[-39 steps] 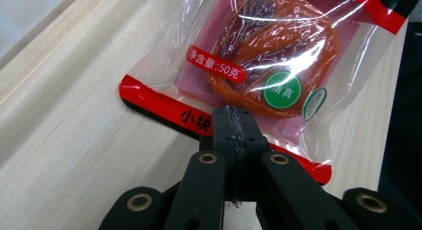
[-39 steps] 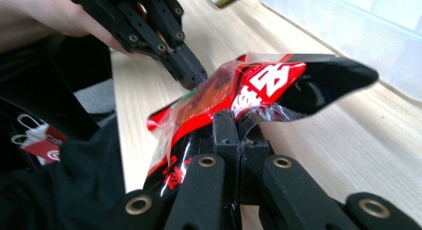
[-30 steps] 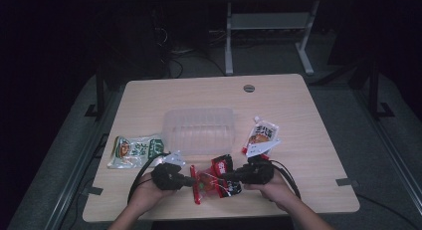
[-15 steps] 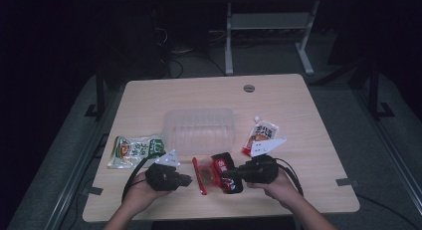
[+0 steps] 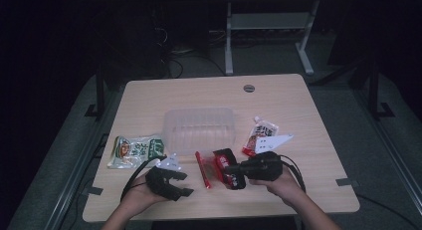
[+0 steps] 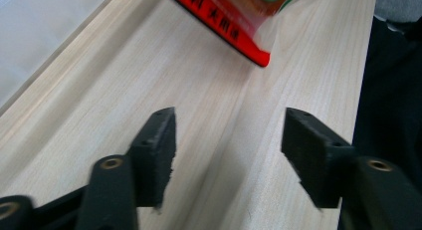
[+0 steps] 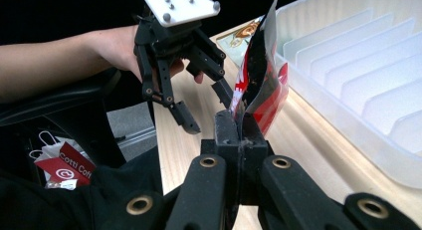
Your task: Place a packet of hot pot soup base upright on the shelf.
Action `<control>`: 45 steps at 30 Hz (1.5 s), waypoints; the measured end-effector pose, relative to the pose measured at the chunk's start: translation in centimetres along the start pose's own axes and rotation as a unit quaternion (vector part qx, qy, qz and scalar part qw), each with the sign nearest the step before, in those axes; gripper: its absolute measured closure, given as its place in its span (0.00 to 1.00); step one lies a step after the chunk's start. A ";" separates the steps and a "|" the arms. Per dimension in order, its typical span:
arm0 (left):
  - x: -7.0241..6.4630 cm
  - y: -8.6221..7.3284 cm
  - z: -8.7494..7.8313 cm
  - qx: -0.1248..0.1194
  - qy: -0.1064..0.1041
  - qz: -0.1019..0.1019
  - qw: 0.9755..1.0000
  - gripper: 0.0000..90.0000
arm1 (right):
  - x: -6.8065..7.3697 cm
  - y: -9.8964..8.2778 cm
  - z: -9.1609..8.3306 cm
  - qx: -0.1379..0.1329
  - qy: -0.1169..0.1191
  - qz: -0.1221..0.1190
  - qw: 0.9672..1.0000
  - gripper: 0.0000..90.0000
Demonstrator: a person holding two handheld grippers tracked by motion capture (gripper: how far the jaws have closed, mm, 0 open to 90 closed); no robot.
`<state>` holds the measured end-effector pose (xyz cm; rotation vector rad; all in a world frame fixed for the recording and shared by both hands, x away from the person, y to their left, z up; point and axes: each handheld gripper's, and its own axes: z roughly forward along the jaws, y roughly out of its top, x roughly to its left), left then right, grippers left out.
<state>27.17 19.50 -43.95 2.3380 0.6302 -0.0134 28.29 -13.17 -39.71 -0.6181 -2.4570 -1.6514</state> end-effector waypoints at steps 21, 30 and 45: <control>0.2 -0.5 -0.3 -0.010 0.019 0.005 1.000 0.31 | -1.2 4.9 -1.6 -0.049 -0.032 -0.033 0.998 1.00; 0.1 -0.5 0.0 -0.015 0.016 0.001 1.000 0.31 | -2.9 7.1 -1.1 -0.071 -0.044 -0.035 0.996 1.00; 0.4 -0.6 -0.2 -0.009 0.018 0.006 1.000 0.32 | -5.5 8.9 0.7 -0.070 -0.066 -0.035 0.995 1.00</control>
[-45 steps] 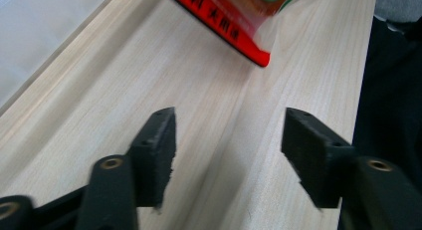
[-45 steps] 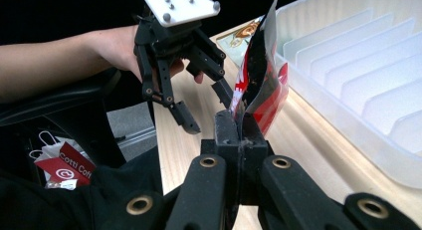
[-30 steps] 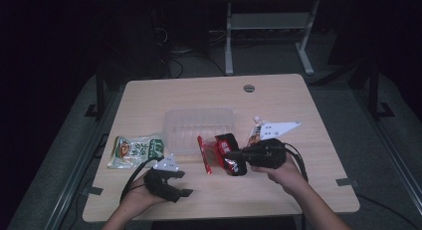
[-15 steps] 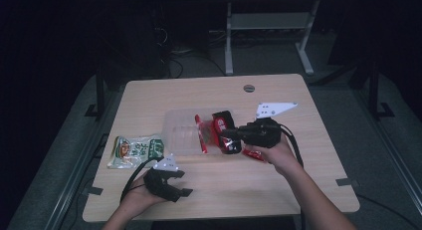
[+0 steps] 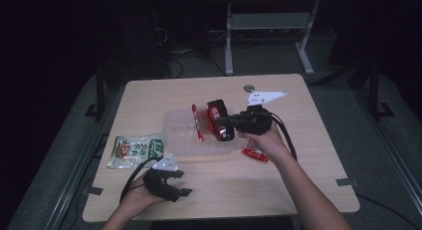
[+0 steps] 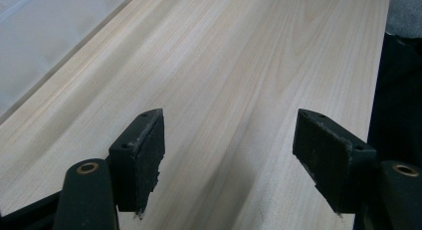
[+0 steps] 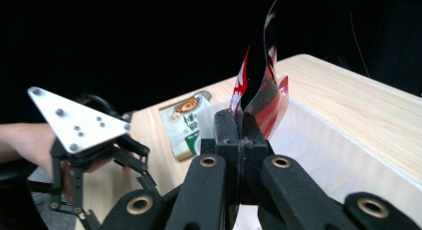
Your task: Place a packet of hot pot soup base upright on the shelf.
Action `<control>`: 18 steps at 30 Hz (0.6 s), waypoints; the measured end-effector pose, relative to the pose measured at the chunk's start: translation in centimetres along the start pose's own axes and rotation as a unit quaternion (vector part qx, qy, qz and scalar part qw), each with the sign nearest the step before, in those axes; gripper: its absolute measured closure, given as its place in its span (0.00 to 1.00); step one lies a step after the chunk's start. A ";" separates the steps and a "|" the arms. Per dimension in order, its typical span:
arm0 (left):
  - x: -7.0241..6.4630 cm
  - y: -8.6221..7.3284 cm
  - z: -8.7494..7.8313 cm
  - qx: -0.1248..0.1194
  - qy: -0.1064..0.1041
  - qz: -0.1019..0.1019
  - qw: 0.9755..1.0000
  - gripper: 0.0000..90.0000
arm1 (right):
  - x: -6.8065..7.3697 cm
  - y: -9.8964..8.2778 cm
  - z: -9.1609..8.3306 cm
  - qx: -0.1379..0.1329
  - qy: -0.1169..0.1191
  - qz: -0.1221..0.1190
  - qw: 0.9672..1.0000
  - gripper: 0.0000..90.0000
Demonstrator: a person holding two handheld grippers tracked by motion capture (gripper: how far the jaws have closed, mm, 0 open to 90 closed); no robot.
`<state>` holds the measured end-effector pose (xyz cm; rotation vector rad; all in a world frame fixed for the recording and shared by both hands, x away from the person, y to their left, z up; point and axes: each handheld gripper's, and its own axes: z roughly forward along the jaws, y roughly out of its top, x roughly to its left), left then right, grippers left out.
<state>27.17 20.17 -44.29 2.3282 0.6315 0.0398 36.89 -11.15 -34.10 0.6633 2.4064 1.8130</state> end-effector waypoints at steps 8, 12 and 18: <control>0.1 0.0 0.1 -0.002 0.001 -0.005 1.000 0.32 | -0.9 -1.4 0.9 0.021 -0.007 0.015 1.000 1.00; 0.1 -0.1 0.1 0.000 0.000 -0.004 1.000 0.32 | -0.8 -1.7 1.2 0.027 -0.006 0.015 1.000 1.00; 0.1 -0.1 0.3 0.002 -0.004 -0.007 1.000 0.32 | -0.8 -1.9 1.7 0.032 -0.009 0.013 0.999 1.00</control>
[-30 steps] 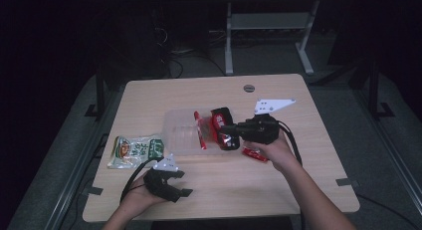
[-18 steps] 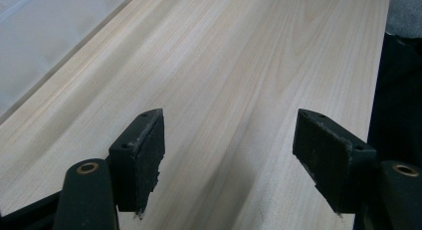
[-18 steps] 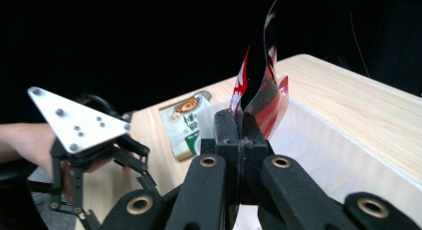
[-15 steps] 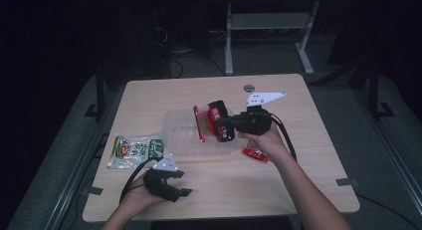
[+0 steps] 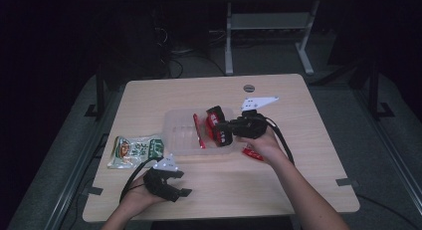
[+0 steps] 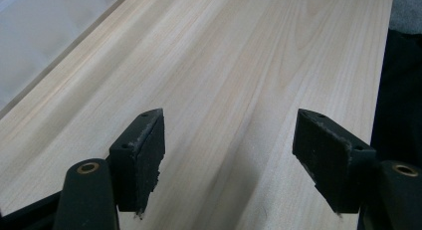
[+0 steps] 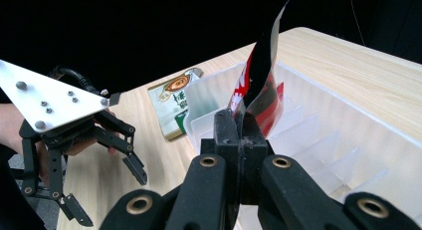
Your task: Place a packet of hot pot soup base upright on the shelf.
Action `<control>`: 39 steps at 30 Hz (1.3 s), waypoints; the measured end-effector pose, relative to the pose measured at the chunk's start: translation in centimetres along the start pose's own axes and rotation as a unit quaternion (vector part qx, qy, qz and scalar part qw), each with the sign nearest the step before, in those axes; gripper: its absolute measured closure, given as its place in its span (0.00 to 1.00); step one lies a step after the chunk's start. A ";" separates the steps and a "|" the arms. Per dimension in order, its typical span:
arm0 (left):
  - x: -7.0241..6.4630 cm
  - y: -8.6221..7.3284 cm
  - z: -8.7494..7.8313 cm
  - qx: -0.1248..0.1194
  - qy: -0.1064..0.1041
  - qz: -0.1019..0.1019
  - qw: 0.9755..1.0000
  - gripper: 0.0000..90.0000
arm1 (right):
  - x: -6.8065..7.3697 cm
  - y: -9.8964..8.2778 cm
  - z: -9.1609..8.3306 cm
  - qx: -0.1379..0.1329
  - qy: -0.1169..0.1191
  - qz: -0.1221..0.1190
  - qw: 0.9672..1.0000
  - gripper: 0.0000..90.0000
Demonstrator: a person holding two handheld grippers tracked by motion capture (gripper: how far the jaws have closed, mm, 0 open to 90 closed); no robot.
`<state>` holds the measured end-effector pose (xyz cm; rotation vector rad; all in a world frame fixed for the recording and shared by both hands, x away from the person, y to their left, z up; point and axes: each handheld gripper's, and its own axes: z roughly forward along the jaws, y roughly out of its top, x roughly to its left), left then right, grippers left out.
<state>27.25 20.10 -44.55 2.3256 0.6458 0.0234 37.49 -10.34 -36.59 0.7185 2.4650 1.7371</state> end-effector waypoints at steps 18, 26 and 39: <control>0.0 0.0 0.2 0.005 -0.003 -0.002 1.000 0.32 | 0.3 -0.4 0.9 0.010 -0.012 -0.003 1.000 1.00; 0.0 0.0 0.2 0.007 -0.004 -0.001 1.000 0.32 | 0.2 -0.8 1.5 0.014 -0.017 -0.002 1.000 0.99; 0.0 0.0 0.3 0.016 -0.005 0.006 1.000 0.32 | -0.2 -1.2 2.4 0.022 -0.037 0.012 0.999 0.98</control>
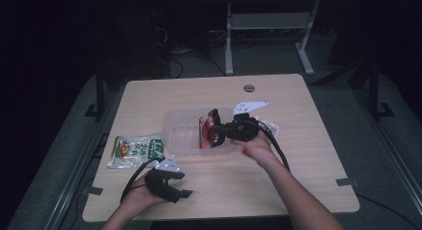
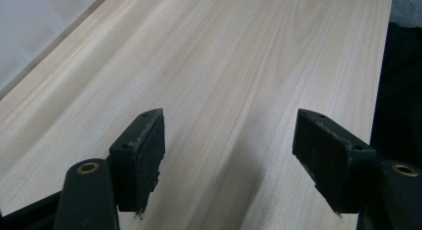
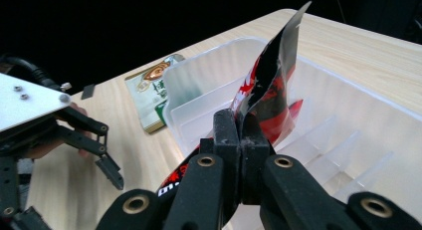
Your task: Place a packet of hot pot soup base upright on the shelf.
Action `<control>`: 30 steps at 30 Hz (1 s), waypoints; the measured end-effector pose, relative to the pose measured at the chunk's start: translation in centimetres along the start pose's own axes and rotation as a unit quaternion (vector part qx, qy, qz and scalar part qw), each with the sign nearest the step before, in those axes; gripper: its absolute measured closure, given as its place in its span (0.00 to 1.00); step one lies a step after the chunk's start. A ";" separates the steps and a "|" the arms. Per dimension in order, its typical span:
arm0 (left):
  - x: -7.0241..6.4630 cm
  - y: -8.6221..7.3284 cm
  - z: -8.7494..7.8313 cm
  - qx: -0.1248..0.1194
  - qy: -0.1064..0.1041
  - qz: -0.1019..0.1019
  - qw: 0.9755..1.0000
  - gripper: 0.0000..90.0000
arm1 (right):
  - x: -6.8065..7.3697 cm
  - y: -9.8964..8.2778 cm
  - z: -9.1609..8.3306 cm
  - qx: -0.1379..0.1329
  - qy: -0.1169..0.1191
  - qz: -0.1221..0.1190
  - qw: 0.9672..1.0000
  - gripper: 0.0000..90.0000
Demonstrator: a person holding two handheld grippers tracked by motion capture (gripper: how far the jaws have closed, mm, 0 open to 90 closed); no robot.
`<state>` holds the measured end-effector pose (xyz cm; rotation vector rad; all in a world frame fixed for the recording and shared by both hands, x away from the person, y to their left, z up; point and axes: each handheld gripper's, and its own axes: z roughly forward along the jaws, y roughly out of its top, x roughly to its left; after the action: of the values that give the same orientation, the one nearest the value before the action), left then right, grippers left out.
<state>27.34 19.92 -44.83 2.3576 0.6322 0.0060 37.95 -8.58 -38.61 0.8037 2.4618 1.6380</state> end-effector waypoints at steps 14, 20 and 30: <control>0.0 -0.1 0.1 0.001 -0.001 0.000 1.000 0.32 | -0.3 -0.2 0.3 0.004 -0.012 0.006 1.000 0.80; 0.0 0.0 0.1 0.001 -0.002 -0.002 1.000 0.32 | -0.3 -0.1 0.2 -0.001 -0.017 0.016 1.000 0.66; 0.0 0.0 0.1 0.000 -0.003 -0.003 1.000 0.32 | -0.2 0.3 -0.3 -0.012 -0.028 0.029 0.999 0.52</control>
<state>27.31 19.82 -44.95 2.3550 0.6365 -0.0036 38.09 -8.85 -38.27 0.9131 2.3978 1.6369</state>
